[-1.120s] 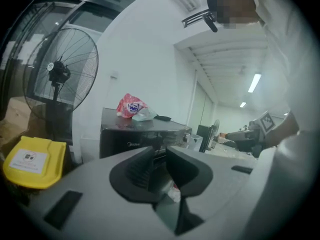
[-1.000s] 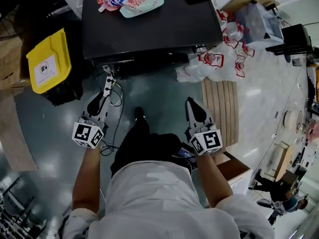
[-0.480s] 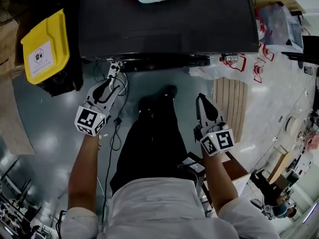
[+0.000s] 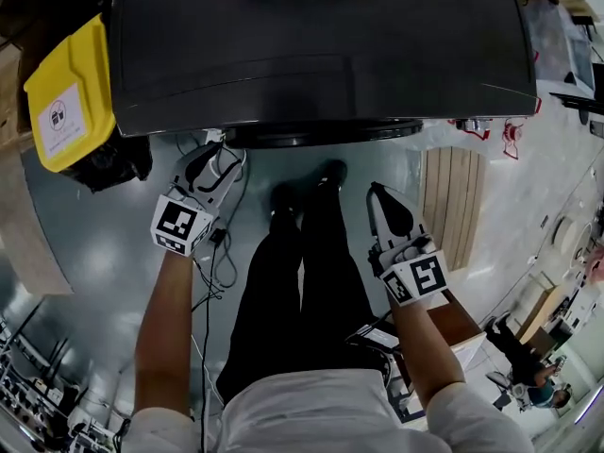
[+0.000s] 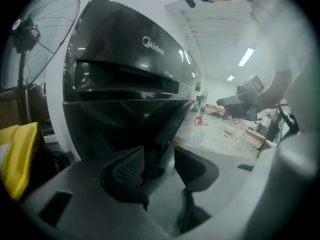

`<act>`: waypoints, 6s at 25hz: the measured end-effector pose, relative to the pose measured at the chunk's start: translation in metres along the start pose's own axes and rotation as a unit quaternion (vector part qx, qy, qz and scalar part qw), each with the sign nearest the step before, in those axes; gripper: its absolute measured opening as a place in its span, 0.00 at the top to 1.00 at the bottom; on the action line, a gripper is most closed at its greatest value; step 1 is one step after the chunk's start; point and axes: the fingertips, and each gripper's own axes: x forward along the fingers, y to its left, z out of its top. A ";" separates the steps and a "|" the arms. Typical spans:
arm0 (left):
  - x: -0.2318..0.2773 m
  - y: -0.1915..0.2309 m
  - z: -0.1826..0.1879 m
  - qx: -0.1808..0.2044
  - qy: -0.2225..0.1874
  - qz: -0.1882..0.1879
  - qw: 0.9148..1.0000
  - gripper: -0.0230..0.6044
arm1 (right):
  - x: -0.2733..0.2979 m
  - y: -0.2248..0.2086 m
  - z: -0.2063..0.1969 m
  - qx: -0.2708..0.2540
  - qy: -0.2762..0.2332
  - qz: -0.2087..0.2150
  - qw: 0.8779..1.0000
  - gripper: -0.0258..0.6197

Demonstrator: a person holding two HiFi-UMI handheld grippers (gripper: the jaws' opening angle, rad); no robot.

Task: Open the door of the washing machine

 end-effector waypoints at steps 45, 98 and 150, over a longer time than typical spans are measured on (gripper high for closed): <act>0.011 -0.101 -0.098 0.068 0.126 -0.067 0.987 0.83 | -0.083 -0.040 -0.023 0.046 -0.057 -0.077 0.994 0.91; 0.162 -0.621 -0.018 -0.115 0.064 -0.308 0.942 0.90 | -0.512 -0.063 -0.199 0.109 -0.128 -0.330 0.929 0.91; -0.511 -0.372 0.107 0.090 -0.253 -0.095 0.959 0.93 | -0.546 0.403 0.007 -0.076 -0.249 -0.309 0.915 0.91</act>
